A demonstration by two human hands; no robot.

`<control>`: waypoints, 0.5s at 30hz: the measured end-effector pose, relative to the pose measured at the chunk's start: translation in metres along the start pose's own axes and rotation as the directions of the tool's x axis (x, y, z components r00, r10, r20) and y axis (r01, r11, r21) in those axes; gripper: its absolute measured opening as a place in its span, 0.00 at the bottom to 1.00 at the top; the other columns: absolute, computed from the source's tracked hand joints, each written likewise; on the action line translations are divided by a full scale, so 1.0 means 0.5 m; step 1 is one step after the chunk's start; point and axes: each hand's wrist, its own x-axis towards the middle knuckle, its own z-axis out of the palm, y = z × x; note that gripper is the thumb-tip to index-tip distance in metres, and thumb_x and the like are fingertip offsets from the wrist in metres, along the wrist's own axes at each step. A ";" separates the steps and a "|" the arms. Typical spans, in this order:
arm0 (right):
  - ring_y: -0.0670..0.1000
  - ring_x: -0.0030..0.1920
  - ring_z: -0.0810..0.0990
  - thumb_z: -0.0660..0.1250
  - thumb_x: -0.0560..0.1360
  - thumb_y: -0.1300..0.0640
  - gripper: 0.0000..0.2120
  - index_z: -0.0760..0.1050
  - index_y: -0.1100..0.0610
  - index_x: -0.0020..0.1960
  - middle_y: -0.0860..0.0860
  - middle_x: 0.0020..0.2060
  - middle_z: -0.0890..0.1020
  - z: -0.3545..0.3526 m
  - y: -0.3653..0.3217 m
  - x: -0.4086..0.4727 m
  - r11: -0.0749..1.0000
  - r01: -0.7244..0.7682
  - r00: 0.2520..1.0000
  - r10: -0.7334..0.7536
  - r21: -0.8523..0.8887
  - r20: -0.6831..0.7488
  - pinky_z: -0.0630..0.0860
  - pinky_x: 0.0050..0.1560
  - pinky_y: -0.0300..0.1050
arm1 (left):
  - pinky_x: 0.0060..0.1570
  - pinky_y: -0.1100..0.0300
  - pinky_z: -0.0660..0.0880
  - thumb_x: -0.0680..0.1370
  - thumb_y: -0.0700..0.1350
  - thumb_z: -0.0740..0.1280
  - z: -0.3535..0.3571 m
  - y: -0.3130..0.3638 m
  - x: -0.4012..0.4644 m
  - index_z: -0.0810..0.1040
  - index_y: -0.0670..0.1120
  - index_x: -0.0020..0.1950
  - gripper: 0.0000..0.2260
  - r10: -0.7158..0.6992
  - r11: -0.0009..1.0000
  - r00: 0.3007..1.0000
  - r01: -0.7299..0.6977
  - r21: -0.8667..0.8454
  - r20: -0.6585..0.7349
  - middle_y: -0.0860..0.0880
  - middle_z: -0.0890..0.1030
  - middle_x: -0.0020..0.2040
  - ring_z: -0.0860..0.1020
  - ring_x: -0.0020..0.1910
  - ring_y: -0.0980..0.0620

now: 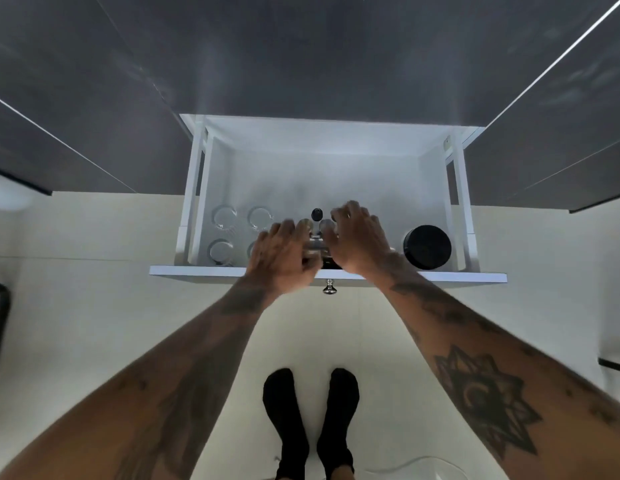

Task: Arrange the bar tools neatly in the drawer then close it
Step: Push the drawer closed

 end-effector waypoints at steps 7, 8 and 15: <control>0.56 0.52 0.76 0.66 0.75 0.49 0.17 0.67 0.57 0.57 0.54 0.54 0.76 0.013 0.054 -0.118 0.954 0.282 0.950 -0.263 -0.104 0.168 0.65 0.45 0.43 | 0.53 0.49 0.74 0.71 0.59 0.67 0.017 -0.033 -0.026 0.72 0.46 0.53 0.20 0.202 0.965 0.975 -0.215 0.153 0.098 0.47 0.77 0.51 0.76 0.50 0.45; 0.56 0.52 0.77 0.66 0.75 0.50 0.17 0.67 0.57 0.59 0.54 0.55 0.75 0.009 0.052 -0.108 0.949 0.292 0.948 -0.272 -0.119 0.164 0.67 0.45 0.44 | 0.52 0.49 0.75 0.72 0.57 0.67 0.016 -0.032 -0.020 0.72 0.45 0.54 0.19 0.249 0.945 0.963 -0.265 0.190 0.106 0.46 0.78 0.52 0.76 0.50 0.44; 0.57 0.52 0.78 0.67 0.75 0.49 0.21 0.65 0.57 0.62 0.55 0.56 0.76 -0.004 0.047 -0.047 0.933 0.302 0.948 -0.274 -0.196 0.159 0.72 0.50 0.50 | 0.45 0.47 0.77 0.71 0.49 0.72 0.007 -0.020 0.000 0.75 0.41 0.53 0.17 0.249 0.935 0.968 -0.245 0.255 0.017 0.42 0.81 0.47 0.81 0.44 0.40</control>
